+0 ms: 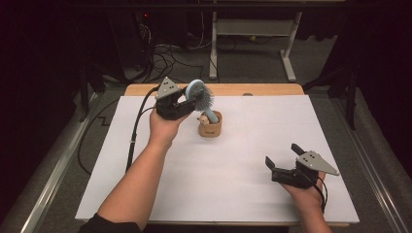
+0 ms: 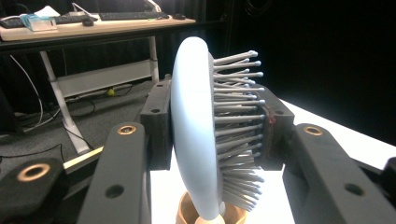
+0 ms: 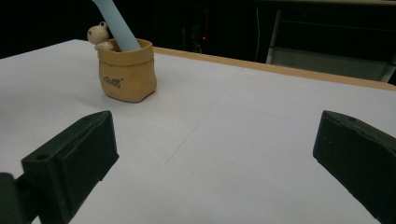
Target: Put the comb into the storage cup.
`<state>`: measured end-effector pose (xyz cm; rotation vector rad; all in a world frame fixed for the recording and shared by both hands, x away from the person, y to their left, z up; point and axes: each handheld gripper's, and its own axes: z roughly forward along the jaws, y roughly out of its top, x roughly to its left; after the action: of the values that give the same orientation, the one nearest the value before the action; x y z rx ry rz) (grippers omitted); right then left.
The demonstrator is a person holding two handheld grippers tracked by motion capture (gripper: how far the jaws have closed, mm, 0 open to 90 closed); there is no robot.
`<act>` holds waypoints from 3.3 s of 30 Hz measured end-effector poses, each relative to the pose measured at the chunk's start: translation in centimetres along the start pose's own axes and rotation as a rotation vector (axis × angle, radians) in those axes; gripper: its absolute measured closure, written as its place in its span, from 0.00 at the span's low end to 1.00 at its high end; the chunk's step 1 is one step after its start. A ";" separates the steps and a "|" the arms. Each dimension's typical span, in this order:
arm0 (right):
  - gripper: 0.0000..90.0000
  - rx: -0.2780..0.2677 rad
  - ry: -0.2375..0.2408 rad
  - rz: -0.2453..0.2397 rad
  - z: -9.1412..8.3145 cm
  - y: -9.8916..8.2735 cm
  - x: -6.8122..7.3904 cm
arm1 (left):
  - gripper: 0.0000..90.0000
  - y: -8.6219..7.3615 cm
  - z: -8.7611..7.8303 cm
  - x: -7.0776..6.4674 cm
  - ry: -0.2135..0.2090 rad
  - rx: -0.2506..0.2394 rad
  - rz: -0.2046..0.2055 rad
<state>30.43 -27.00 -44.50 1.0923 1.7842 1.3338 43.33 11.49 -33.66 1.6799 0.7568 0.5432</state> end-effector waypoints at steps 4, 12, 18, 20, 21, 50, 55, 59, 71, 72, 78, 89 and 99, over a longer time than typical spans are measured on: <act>0.00 -0.001 0.000 0.001 0.0 0.0 0.0 | 0.63 -0.3 0.3 0.1 0.003 0.005 -0.007; 0.00 -0.005 -0.005 0.005 -0.2 0.0 -0.1 | 0.63 -0.9 0.9 0.3 -0.007 0.004 -0.014; 0.00 -0.002 -0.003 0.006 -0.2 -0.1 -0.2 | 0.63 -1.3 1.2 0.5 -0.001 0.009 -0.020; 0.00 -0.004 -0.001 0.007 -0.2 -0.1 -0.1 | 0.63 -1.5 1.2 0.6 0.000 -0.001 -0.029; 0.00 -0.003 0.000 0.006 -0.1 -0.1 -0.1 | 0.63 -1.5 1.2 0.6 0.000 -0.005 -0.034; 0.00 0.002 0.001 0.004 0.0 -0.1 0.0 | 0.63 -1.4 0.9 0.1 0.008 0.005 0.016; 0.00 0.002 0.000 0.002 0.0 -0.1 0.0 | 0.63 -1.4 1.0 0.1 0.007 0.014 0.009; 0.00 -0.003 0.000 0.001 -0.1 0.0 0.0 | 0.62 -1.7 1.5 0.0 0.003 0.020 0.004; 0.00 -0.003 0.000 0.004 -0.1 0.0 0.0 | 0.59 -1.9 1.7 0.7 0.012 0.012 -0.028; 0.00 -0.003 0.000 0.004 -0.1 0.0 0.0 | 0.58 -1.9 1.8 0.7 0.013 0.012 -0.027; 0.00 -0.004 0.000 0.002 -0.2 0.0 0.0 | 0.54 -1.9 1.9 0.9 0.029 0.020 -0.034; 0.00 -0.004 0.001 -0.001 -0.1 0.0 0.1 | 0.46 -1.8 1.8 1.0 0.032 0.030 -0.021; 0.00 -0.004 0.000 0.002 -0.1 0.0 0.0 | 0.38 -2.0 1.7 1.6 0.041 0.060 -0.042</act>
<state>30.30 -27.04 -44.46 1.0916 1.7801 1.3379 45.19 11.79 -36.05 1.7085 0.8435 0.5313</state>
